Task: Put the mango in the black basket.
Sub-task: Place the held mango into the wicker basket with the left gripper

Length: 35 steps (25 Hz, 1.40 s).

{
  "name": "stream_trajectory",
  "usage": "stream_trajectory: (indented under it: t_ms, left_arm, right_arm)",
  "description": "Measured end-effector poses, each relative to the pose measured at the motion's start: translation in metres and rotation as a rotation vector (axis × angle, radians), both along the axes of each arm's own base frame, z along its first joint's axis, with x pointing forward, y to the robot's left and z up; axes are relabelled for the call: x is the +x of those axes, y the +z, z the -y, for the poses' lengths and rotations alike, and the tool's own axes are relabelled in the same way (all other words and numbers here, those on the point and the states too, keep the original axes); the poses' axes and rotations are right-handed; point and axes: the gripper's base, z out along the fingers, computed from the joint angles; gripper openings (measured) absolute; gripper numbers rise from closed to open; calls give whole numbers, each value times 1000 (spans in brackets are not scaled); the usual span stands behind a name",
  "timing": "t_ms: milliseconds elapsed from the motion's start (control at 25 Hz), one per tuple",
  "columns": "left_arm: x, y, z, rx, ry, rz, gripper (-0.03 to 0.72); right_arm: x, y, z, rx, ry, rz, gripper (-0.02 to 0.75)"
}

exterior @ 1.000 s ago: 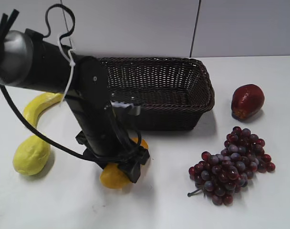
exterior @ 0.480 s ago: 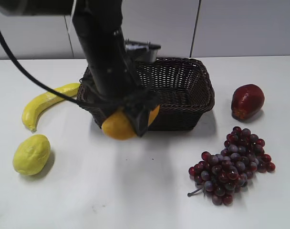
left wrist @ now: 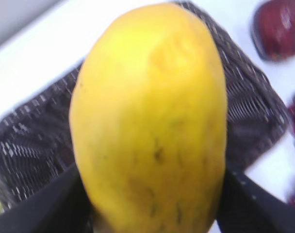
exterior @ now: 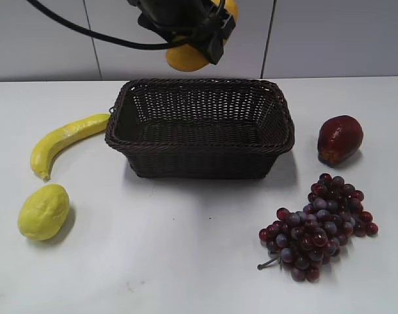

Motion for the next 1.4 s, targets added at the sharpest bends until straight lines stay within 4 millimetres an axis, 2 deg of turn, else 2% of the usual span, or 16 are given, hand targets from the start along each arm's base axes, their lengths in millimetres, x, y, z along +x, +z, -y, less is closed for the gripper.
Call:
stream_trajectory:
  t_ms: [80, 160, 360, 560, 680, 840, 1000, 1080, 1240, 1400]
  left_arm:
    - [12, -4, 1, -25, 13, 57, 525]
    - [25, -19, 3, -34, 26, 75, 525]
    - [52, -84, 11, 19, 47, 13, 525]
    - [60, -137, 16, 84, 47, -68, 525]
    - [62, -156, 18, 105, 46, -94, 525]
    - [63, -166, 18, 115, 46, -107, 544]
    - [64, -161, 19, 112, 46, -98, 594]
    - [63, -149, 18, 108, 47, -94, 603]
    - [58, -102, 11, 110, 46, -55, 608]
    - [44, -46, -9, 191, 56, -7, 605]
  right_arm:
    - [0, 0, 0, 0, 0, 0, 589]
    - [0, 0, 0, 0, 0, 0, 589]
    - [0, 0, 0, 0, 0, 0, 589]
    - [0, 0, 0, 0, 0, 0, 589]
    - [0, 0, 0, 0, 0, 0, 589]
    - [0, 0, 0, 0, 0, 0, 589]
    - [0, 0, 0, 0, 0, 0, 589]
    - [0, 0, 0, 0, 0, 0, 589]
    - [0, 0, 0, 0, 0, 0, 589]
    - [0, 0, 0, 0, 0, 0, 589]
